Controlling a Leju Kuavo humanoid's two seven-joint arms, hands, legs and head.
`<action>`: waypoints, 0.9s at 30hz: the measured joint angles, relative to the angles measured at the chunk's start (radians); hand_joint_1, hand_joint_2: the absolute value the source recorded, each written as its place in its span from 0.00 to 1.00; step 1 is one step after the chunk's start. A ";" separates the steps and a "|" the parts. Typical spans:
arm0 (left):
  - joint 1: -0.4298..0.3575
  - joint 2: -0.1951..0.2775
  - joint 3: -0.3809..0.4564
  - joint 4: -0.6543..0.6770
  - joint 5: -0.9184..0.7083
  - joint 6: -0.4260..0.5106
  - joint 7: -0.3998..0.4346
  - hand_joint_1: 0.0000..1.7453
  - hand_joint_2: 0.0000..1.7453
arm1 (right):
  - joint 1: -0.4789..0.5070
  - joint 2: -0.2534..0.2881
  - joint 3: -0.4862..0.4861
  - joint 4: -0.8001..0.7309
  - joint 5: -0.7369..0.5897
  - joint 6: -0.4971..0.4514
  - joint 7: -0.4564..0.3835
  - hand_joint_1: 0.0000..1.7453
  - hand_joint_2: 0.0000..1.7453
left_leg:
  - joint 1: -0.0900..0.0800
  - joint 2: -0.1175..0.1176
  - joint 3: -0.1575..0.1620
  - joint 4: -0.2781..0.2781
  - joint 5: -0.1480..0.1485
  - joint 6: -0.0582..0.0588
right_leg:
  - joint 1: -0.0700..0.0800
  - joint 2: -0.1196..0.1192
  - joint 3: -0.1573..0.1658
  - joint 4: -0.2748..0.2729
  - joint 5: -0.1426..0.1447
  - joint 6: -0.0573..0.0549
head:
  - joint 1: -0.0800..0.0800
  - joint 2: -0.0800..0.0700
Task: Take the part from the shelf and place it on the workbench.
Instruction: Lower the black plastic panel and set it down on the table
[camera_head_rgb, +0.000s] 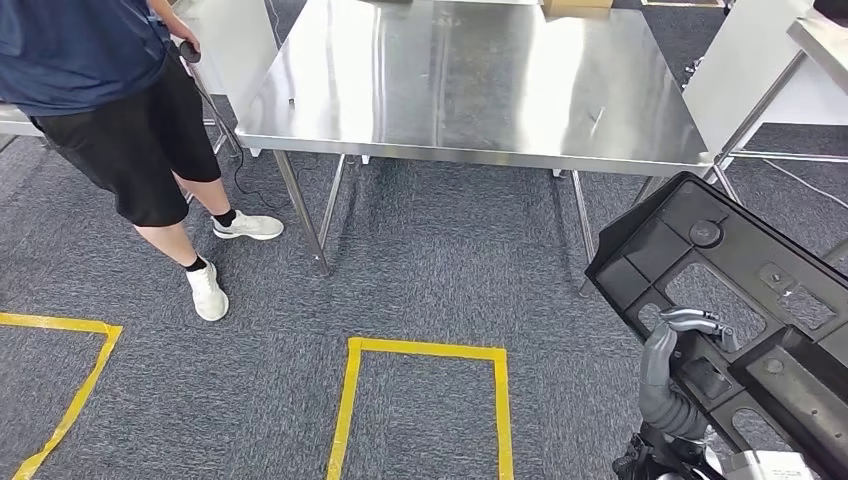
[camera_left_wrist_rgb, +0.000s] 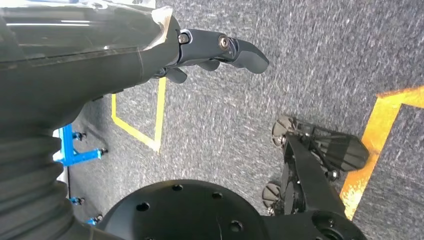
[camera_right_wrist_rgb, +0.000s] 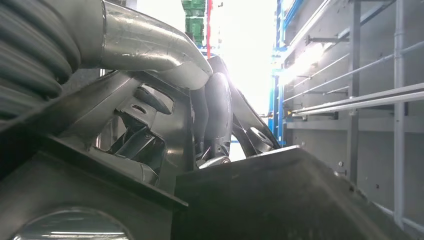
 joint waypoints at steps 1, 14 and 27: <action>0.000 0.002 0.000 0.000 -0.001 0.001 0.000 0.00 1.00 | 0.000 0.000 0.000 0.001 0.000 0.000 0.000 1.00 1.00 | -0.002 0.000 0.000 0.003 -0.005 -0.009 | 0.001 -0.001 0.009 -0.016 0.000 -0.009 | 0.000 0.000; 0.003 0.004 0.000 0.001 -0.003 0.011 -0.002 0.00 1.00 | -0.008 0.001 0.012 0.007 0.003 -0.002 0.000 1.00 1.00 | -0.012 -0.012 -0.111 0.125 0.011 0.017 | 0.038 0.018 0.041 -0.009 -0.033 -0.094 | -0.016 0.000; 0.002 0.000 0.000 0.001 -0.004 0.013 -0.004 0.00 1.00 | -0.013 0.002 0.018 0.011 0.012 -0.001 0.004 1.00 1.00 | -0.018 -0.008 -0.016 0.005 0.017 0.043 | 0.021 0.016 -0.082 0.214 -0.103 -0.027 | -0.014 0.000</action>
